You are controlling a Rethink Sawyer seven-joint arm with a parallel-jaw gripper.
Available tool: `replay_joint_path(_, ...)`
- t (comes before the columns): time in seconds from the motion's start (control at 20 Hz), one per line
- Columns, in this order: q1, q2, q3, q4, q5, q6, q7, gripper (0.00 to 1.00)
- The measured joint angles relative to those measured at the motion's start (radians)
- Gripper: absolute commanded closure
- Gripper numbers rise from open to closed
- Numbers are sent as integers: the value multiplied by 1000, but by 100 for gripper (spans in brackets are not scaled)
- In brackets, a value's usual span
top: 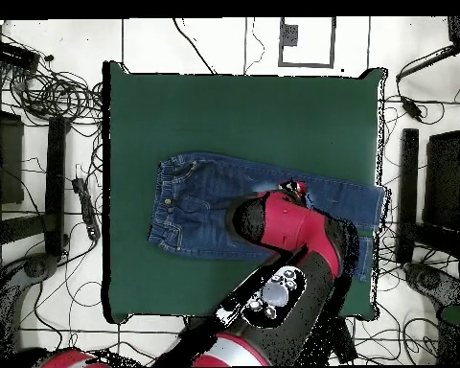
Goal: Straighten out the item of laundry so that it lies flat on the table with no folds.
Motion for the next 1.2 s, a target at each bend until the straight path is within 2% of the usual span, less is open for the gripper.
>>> replay_joint_path(0.6, 53, -15, 13, 1, -9, -4, 0, 0)
replay_joint_path(1.2, 105, -5, 87, 0, 24, -4, 0, 0)
